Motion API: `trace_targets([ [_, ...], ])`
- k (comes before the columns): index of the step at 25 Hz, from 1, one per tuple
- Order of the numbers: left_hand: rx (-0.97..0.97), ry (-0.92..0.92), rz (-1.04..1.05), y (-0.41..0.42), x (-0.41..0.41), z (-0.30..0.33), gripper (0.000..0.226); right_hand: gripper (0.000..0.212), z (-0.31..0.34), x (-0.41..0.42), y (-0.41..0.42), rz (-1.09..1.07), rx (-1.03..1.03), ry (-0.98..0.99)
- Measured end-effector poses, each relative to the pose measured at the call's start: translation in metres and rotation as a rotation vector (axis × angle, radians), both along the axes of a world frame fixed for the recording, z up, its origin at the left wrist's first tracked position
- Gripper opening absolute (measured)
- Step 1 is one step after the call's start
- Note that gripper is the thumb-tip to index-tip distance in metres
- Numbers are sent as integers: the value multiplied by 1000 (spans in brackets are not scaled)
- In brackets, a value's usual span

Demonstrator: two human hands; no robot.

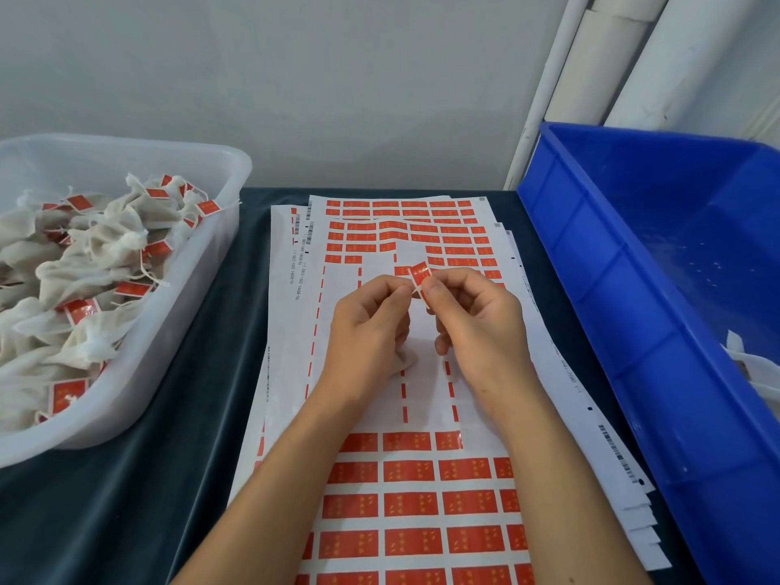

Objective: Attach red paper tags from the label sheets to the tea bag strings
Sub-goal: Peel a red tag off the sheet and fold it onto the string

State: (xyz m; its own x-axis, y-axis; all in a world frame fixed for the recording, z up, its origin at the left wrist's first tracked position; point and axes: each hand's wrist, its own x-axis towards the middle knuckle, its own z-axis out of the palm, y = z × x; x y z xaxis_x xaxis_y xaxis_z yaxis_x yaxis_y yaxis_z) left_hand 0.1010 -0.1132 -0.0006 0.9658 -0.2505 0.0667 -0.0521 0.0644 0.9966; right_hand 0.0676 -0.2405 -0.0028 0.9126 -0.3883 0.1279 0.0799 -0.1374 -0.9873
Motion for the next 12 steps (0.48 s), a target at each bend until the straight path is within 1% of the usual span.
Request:
trace_targets([
  [3, -1, 0, -1, 0, 0, 0, 26, 8, 0, 0, 0, -13, -58, -23],
  [9, 36, -57, 25, -2, 0, -1, 23, 6, -2, 2, -1, -39, -194, -69],
  [11, 25, -49, 54, -1, 1, -1, 23, 10, -2, 2, -1, -31, -165, -37],
  [12, 13, -39, 70, -1, 2, -2, 24, 14, -1, 2, -1, -25, -108, -3],
])
